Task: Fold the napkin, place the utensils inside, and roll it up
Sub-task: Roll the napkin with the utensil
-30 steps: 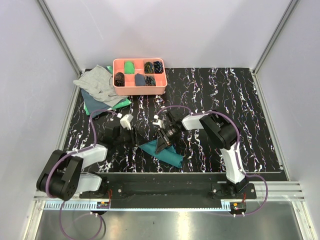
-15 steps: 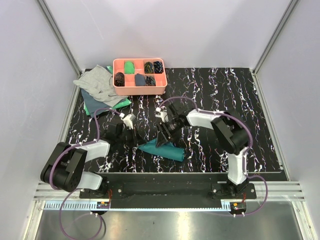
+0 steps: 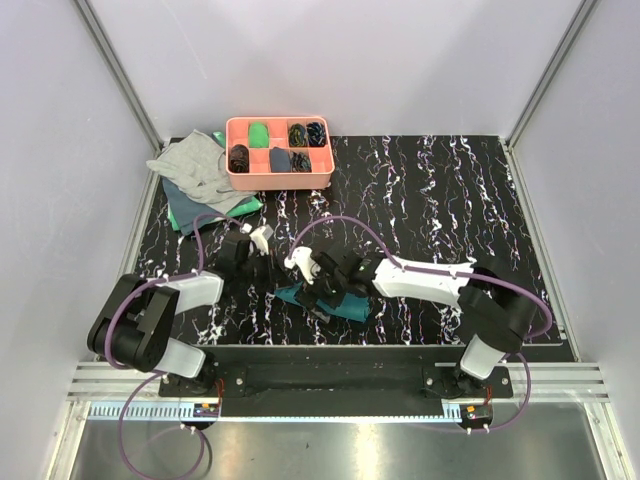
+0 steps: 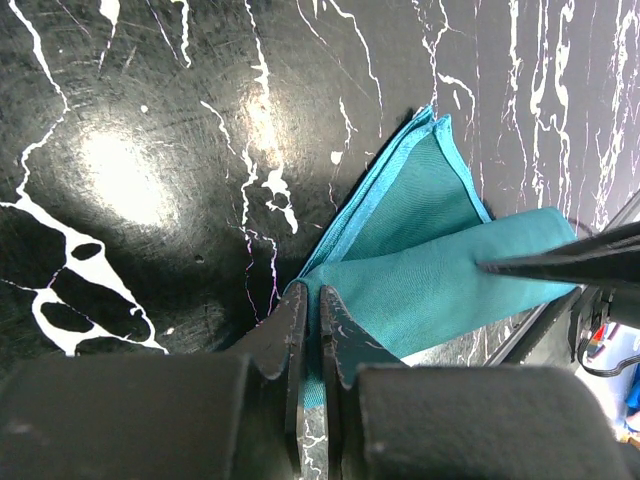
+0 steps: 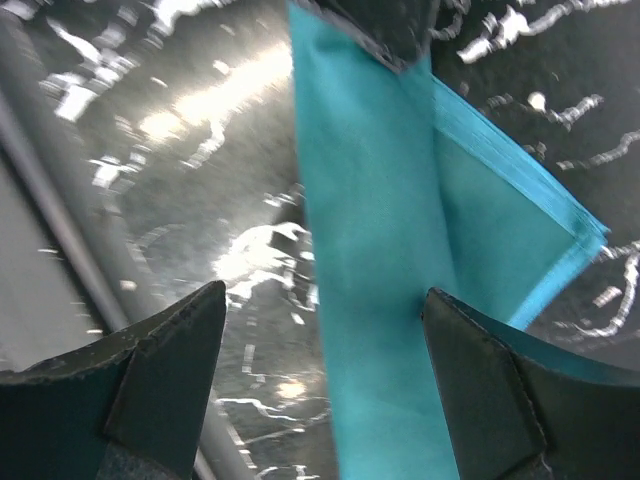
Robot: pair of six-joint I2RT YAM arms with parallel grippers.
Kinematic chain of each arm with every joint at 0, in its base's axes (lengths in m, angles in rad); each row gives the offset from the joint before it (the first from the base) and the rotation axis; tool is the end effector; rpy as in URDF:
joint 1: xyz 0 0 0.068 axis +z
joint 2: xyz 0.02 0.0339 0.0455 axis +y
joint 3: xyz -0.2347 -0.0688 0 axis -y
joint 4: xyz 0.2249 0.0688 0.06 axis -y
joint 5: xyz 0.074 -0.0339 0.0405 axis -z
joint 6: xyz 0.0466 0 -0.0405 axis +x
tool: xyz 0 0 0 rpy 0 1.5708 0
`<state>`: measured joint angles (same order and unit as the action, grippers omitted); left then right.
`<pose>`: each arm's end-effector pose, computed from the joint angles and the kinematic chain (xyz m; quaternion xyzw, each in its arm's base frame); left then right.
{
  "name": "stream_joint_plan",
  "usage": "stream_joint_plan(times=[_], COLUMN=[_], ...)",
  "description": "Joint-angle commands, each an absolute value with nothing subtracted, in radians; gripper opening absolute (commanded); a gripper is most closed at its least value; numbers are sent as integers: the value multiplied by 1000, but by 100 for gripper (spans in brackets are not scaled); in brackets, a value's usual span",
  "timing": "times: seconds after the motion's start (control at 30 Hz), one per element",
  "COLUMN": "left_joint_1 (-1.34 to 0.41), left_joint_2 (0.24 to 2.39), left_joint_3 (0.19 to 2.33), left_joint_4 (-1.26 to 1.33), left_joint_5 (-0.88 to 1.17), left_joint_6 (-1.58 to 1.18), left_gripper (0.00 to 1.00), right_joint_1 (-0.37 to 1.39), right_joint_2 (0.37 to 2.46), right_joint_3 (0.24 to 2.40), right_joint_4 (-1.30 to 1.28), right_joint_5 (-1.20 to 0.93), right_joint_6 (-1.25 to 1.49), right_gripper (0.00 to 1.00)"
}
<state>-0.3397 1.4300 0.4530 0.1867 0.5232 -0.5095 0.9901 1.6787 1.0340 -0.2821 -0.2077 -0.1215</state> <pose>0.2214 -0.1030 0.1118 0.0223 0.8985 -0.3693 0.2363 0.1746 0.2836 0.1640 -0.5257 0.7842 0.2216 0.2442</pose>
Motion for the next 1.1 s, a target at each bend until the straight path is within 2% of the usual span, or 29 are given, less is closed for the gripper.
stream_joint_plan(times=[0.0,0.33,0.53,0.57,0.67,0.7,0.73,0.8,0.9,1.07], left_joint_1=[-339,-339,-339,-339,-339,-339,-339,-339,-339,-337], left_joint_2=[1445,1453,1454,1453,1428,1422,1402,1375,1299,1164], left_joint_3=[489,508,522,523,529,534,535,545,548,526], left_joint_4=[173,161,155,153,152,144,140,112,60,8], left_joint_5=[514,518,520,523,512,509,505,471,393,293], left_joint_6=[-497,-500,-512,-517,-531,-534,-537,-541,-538,-528], left_gripper=[6,5,6,10,25,42,48,63,75,82], right_joint_1=[1005,1035,1057,1057,1057,1057,1057,1055,1029,933], right_joint_2=[1686,1752,1770,1788,1816,1819,1819,1813,1809,1821], right_joint_3=[1023,1026,1015,1020,1028,1028,1023,1019,1009,1000], right_joint_4=[-227,-261,-276,-281,-293,-295,-293,-291,-287,-264], right_joint_5=[-37,-66,-5,26,28,17,8,-37,-124,-379], right_joint_6=[-195,-183,-106,-92,-42,-32,-16,-6,-6,40], right_gripper=[88,85,79,77,63,59,52,49,44,42])
